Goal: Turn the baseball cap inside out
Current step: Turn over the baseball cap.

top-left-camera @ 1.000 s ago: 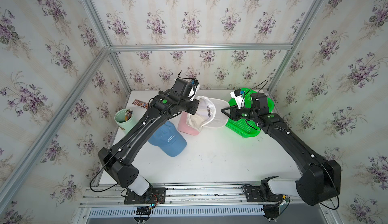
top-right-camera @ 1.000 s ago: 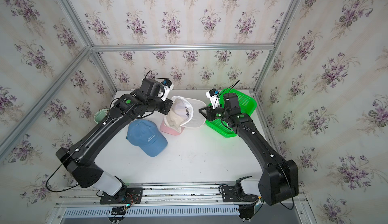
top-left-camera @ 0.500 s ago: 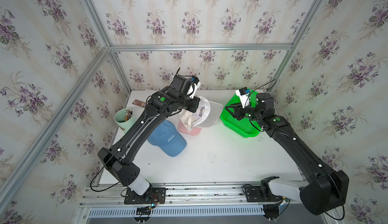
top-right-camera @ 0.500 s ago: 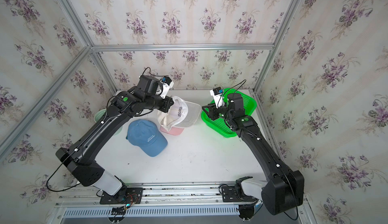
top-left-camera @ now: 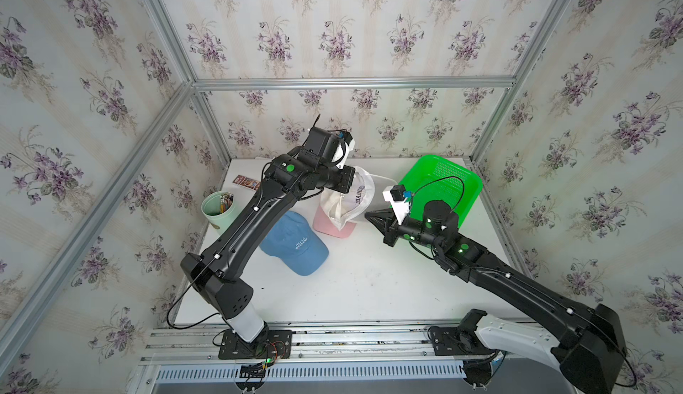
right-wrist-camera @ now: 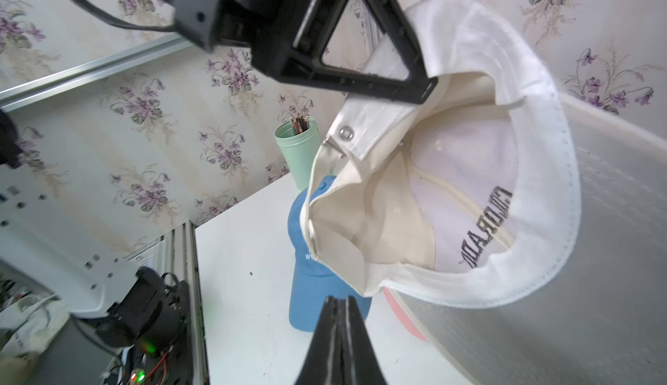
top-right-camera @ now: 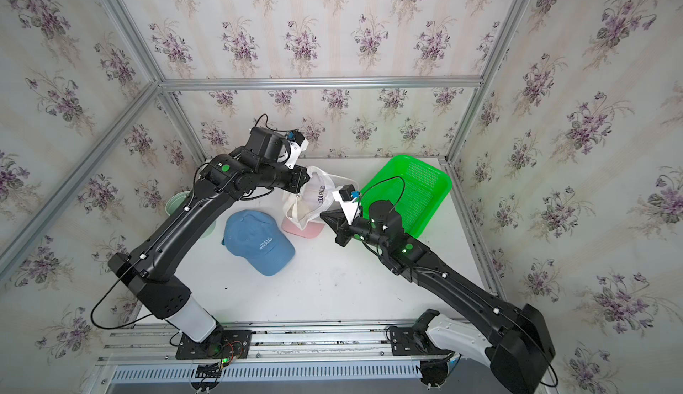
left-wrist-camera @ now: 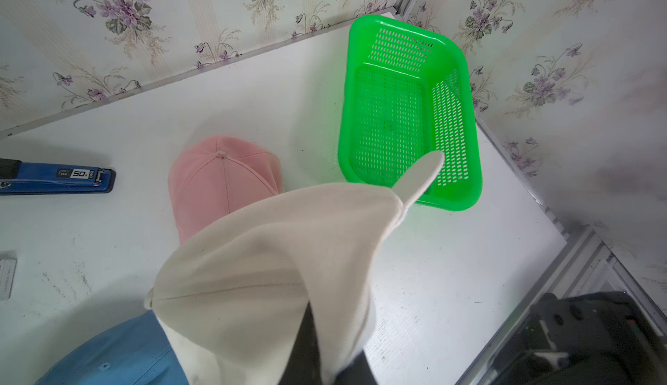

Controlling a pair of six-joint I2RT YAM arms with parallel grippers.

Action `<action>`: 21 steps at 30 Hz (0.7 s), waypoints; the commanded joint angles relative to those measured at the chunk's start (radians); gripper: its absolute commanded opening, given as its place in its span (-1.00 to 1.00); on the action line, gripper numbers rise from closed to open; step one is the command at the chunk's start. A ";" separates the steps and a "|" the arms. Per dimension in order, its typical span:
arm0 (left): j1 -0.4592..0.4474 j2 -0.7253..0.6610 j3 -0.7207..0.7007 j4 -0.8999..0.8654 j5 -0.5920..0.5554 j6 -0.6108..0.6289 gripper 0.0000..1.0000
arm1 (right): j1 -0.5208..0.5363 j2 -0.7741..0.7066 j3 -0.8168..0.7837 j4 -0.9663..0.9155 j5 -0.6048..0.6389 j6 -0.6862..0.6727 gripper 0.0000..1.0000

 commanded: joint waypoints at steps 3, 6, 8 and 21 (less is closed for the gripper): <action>-0.001 -0.031 -0.020 0.020 0.020 -0.045 -1.00 | 0.041 0.140 0.047 0.224 0.191 0.033 -1.00; -0.002 -0.059 -0.061 0.055 0.040 -0.078 -1.00 | 0.058 0.223 0.085 0.275 0.210 0.041 -1.00; -0.001 -0.074 -0.079 0.070 0.059 -0.097 -1.00 | 0.075 0.265 0.097 0.312 0.247 0.033 -1.00; -0.027 -0.141 -0.155 0.138 0.163 -0.213 -1.00 | 0.108 0.482 0.125 0.582 0.516 0.066 -1.00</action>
